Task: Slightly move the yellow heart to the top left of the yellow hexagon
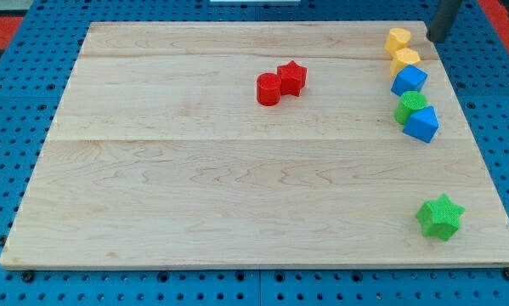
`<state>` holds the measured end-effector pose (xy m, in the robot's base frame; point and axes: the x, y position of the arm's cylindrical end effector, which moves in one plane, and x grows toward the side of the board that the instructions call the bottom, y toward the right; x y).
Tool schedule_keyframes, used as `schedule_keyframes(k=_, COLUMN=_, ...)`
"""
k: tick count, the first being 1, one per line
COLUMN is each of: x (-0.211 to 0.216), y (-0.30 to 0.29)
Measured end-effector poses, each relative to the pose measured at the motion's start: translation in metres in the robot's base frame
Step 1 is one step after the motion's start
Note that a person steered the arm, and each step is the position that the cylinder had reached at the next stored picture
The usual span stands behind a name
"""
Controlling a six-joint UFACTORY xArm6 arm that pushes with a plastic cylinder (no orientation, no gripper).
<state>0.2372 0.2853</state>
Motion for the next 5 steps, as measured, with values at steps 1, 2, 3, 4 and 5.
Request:
schedule_keyframes(k=1, x=-0.01, y=-0.027)
schedule_keyframes(k=2, x=-0.022, y=-0.055)
schedule_keyframes(k=3, x=-0.022, y=-0.084)
schedule_keyframes(k=4, x=-0.006, y=-0.11)
schedule_keyframes(k=5, x=0.011, y=-0.122)
